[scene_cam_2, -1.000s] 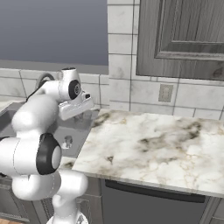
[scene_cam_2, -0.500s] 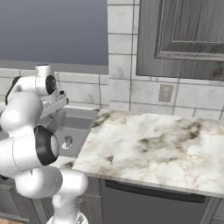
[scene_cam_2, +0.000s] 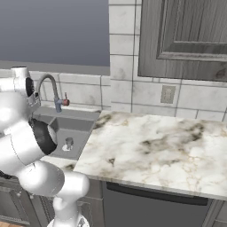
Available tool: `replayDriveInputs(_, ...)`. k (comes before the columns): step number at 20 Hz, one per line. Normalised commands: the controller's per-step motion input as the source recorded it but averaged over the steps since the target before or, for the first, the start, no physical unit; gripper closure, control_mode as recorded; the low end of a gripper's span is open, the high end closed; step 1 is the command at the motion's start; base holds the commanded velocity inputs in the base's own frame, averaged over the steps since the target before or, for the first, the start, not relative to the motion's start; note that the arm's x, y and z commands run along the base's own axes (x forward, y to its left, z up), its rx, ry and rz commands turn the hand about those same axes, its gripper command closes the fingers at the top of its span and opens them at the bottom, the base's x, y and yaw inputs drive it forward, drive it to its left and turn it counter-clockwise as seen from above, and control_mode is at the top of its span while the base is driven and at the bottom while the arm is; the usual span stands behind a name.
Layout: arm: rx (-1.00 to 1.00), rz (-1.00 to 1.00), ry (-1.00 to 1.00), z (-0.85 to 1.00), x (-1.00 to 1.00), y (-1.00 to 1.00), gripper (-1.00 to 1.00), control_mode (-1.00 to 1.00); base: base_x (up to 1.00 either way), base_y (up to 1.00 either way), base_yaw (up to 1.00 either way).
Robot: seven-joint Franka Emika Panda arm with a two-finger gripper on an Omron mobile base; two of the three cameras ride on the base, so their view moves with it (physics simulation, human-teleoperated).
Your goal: Move any existing items from the left basin to the right basin for drying. Then move the glass cup from the counter to the left basin of the sink for washing.
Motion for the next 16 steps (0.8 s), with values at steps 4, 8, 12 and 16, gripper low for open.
replayDriveInputs(4, 0.02, 0.18, 0.02, -0.14, -0.24, 0.98, 1.00, -1.00, 0.00, 0.00, 0.00)
replayDriveInputs(8, 0.00, 0.02, 0.00, -0.35, -0.01, 0.86, 1.00, -1.00, 0.00, 0.00, 0.00)
replayDriveInputs(12, 0.00, 0.00, 0.00, -0.41, 0.07, 0.70, 1.00, -1.00, 0.00, 0.00, 0.00)
replayDriveInputs(16, 0.00, 0.00, 0.00, -0.42, 0.28, 0.54, 1.00, -1.00, 0.00, 0.00, 0.00)
